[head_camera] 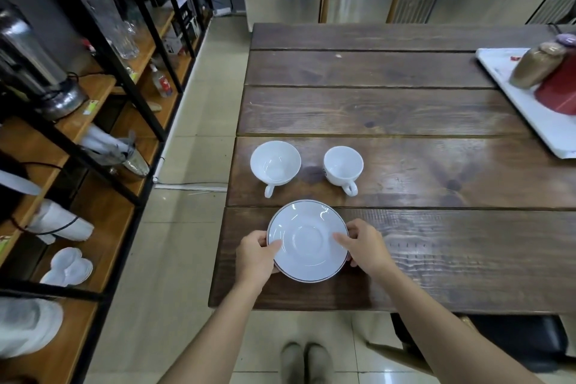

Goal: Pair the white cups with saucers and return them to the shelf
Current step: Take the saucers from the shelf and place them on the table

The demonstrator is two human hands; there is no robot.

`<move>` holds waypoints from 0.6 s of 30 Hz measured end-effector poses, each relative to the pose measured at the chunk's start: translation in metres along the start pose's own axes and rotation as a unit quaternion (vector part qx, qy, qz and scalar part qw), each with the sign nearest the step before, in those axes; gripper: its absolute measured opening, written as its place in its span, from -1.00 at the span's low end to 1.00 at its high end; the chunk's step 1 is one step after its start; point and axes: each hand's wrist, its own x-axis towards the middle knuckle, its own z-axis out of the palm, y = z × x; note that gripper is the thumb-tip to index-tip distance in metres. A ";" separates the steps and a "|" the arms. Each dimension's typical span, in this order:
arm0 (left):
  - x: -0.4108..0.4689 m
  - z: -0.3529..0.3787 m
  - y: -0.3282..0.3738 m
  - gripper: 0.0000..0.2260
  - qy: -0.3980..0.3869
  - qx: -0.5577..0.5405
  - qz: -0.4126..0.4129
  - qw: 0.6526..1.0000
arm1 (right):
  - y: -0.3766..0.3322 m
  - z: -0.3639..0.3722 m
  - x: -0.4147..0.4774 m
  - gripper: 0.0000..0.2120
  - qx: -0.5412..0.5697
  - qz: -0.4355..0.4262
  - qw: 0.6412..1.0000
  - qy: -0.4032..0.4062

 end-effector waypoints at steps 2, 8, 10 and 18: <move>0.001 -0.002 0.003 -0.82 0.015 0.095 0.022 0.995 | -0.002 -0.001 0.001 -0.79 -0.028 0.010 1.000 0.011; 0.000 -0.006 0.011 -0.79 -0.003 0.291 0.060 0.955 | -0.008 0.001 -0.005 -0.72 -0.185 0.021 0.981 0.046; 0.001 -0.007 0.013 -0.79 -0.010 0.306 0.063 0.950 | -0.011 0.001 -0.005 -0.72 -0.196 0.021 0.980 0.039; -0.003 -0.013 0.035 -0.81 -0.011 0.227 0.091 0.969 | -0.020 -0.012 -0.013 -0.73 0.002 -0.051 0.996 0.067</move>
